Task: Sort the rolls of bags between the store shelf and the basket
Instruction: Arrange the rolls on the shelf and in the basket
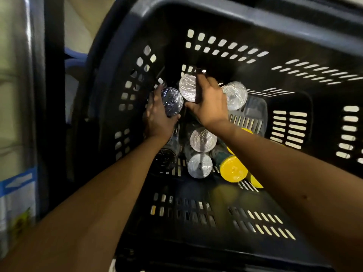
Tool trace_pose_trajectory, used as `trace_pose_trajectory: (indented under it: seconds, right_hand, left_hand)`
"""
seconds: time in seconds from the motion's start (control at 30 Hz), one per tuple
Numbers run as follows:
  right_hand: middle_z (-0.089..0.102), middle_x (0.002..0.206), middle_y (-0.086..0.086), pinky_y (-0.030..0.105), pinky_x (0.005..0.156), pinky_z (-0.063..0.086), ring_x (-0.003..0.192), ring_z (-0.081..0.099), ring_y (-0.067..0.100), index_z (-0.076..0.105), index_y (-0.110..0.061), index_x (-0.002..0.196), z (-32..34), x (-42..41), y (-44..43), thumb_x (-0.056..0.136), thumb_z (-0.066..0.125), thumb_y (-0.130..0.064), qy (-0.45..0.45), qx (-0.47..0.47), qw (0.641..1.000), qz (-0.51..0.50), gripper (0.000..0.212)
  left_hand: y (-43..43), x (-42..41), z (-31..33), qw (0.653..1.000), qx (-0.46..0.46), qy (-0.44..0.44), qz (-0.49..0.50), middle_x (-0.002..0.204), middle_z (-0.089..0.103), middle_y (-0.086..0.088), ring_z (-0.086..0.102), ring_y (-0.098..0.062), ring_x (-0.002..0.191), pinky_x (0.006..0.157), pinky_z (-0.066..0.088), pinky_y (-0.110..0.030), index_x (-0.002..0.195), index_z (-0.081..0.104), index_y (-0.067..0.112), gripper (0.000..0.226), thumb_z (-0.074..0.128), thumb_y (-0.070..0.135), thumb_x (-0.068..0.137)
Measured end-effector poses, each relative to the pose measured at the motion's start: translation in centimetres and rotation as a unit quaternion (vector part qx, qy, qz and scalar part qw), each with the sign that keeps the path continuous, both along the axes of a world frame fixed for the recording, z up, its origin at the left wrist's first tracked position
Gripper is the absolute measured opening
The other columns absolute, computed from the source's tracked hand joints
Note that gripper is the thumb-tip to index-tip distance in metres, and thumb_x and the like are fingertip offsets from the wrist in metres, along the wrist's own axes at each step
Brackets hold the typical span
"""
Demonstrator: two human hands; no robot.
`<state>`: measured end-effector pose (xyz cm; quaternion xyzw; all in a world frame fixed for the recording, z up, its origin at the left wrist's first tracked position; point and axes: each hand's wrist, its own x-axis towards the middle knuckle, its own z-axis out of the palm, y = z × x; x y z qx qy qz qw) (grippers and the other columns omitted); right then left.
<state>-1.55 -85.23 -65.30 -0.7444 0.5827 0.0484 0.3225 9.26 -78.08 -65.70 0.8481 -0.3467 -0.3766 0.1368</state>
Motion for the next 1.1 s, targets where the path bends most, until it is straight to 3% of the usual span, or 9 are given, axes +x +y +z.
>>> trace_pose_trajectory:
  seconds: [0.13, 0.23, 0.5, 0.7, 0.9, 1.1]
  right_hand:
    - [0.036, 0.145, 0.009, 0.032, 0.106, 0.033, 0.129, 0.041, 0.028, 0.025, -0.012, 0.148, 0.7, -0.6, 0.5, 0.079, 0.074, -0.028, -0.03, 0.021, 0.999, 0.011, 0.086]
    - [0.024, 0.154, 0.007, 0.03, 0.112, 0.025, 0.138, 0.03, 0.025, 0.02, -0.017, 0.15, 1.5, -1.3, 1.0, 0.085, 0.068, -0.028, -0.02, 0.032, 0.999, 0.028, 0.081]
    - [0.028, 0.153, 0.007, 0.032, 0.115, 0.017, 0.141, 0.025, 0.023, 0.026, -0.014, 0.148, 6.1, -3.6, 2.6, 0.093, 0.056, -0.031, -0.002, 0.012, 0.998, 0.067, 0.064]
    - [0.035, 0.149, 0.01, 0.033, 0.113, 0.023, 0.136, 0.033, 0.025, 0.027, -0.013, 0.147, 15.0, -5.5, 3.0, 0.096, 0.049, -0.035, 0.006, 0.018, 0.994, 0.109, 0.06]
    - [0.043, 0.142, 0.009, 0.034, 0.107, 0.03, 0.128, 0.041, 0.027, 0.032, -0.014, 0.143, 27.5, -7.2, 3.3, 0.096, 0.047, -0.038, 0.005, 0.025, 0.991, 0.132, 0.055]
    - [0.047, 0.137, 0.009, 0.035, 0.1, 0.038, 0.123, 0.046, 0.027, 0.034, -0.015, 0.141, 40.2, -8.7, 4.5, 0.097, 0.045, -0.038, -0.02, 0.021, 0.994, 0.108, 0.051]
  left_hand:
    - [0.0, 0.3, 0.5, 1.0, -0.009, -0.005, 0.002, 0.155, 0.025, 0.001, 0.02, -0.018, 0.143, 0.112, 0.015, -0.024, 0.149, 0.022, 0.026, 0.09, 0.076, 0.02, 0.077]
    - [0.2, 0.3, 1.2, 0.999, -0.025, -0.03, -0.003, 0.153, 0.029, 0.004, 0.024, -0.013, 0.141, 0.104, 0.014, -0.015, 0.146, 0.03, 0.023, 0.084, 0.076, 0.021, 0.076]
    - [1.7, 0.7, 5.9, 0.997, -0.034, -0.054, -0.032, 0.145, 0.041, -0.003, 0.037, -0.02, 0.134, 0.109, 0.026, -0.026, 0.141, 0.041, 0.017, 0.068, 0.072, 0.022, 0.081]
    - [1.4, 0.2, 15.4, 0.983, -0.003, -0.085, -0.16, 0.143, 0.045, -0.005, 0.043, -0.023, 0.13, 0.103, 0.037, -0.033, 0.142, 0.038, 0.02, 0.058, 0.06, 0.032, 0.09]
    - [1.2, -0.8, 27.7, 0.96, 0.011, -0.125, -0.249, 0.146, 0.042, -0.001, 0.041, -0.02, 0.131, 0.107, 0.031, -0.031, 0.145, 0.033, 0.02, 0.056, 0.046, 0.043, 0.095]
    - [2.8, -2.4, 40.9, 0.962, -0.013, -0.119, -0.247, 0.144, 0.044, 0.0, 0.044, -0.02, 0.129, 0.102, 0.037, -0.032, 0.144, 0.033, 0.022, 0.056, 0.045, 0.046, 0.095]
